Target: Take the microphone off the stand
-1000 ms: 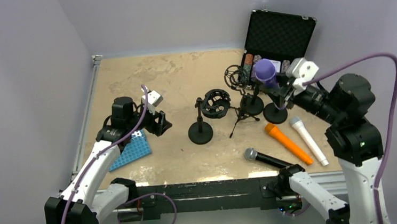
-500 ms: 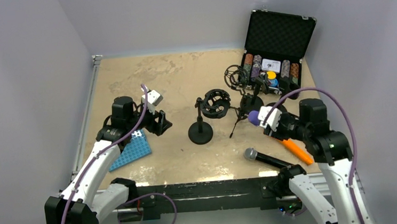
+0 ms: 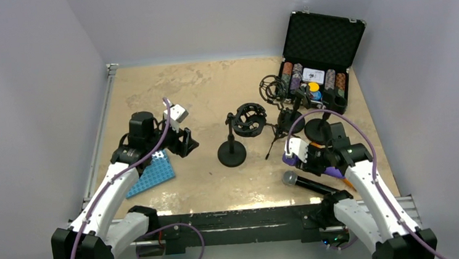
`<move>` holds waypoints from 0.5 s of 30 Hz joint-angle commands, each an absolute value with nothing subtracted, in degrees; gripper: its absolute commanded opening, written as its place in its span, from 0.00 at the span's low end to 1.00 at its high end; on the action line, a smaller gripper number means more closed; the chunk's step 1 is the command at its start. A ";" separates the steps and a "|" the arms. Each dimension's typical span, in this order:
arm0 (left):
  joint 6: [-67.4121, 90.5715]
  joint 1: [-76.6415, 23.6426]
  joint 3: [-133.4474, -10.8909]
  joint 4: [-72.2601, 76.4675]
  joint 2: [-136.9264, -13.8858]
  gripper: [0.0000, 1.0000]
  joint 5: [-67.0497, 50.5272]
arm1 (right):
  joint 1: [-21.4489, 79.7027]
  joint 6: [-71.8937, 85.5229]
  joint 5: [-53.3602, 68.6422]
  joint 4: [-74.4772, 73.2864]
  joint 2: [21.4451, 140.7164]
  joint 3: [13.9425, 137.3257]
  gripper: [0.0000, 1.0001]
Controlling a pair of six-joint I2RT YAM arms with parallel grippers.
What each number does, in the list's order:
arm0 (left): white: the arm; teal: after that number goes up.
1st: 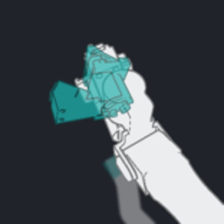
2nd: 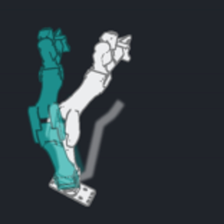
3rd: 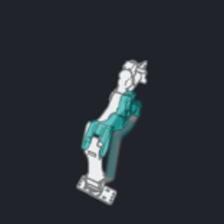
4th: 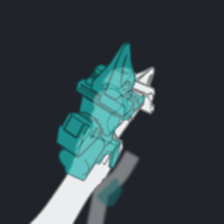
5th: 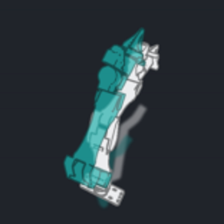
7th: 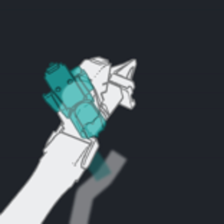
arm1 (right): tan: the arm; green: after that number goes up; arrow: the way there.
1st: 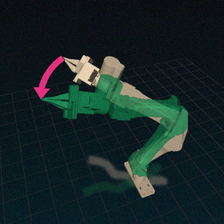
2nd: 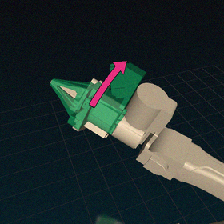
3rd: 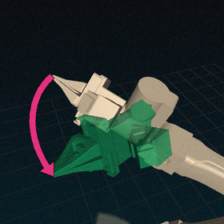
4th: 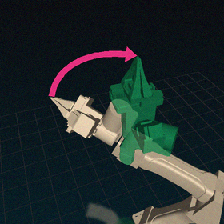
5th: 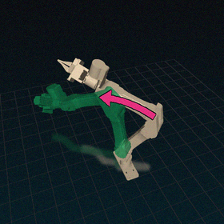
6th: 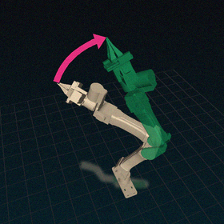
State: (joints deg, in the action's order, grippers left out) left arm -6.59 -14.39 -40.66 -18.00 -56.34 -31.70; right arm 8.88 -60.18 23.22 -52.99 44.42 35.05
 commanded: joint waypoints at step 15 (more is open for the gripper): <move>-6.81 -14.68 -42.98 -17.50 -55.59 0.72 -32.06 | 8.61 -53.93 21.54 -41.86 55.78 32.92 0.07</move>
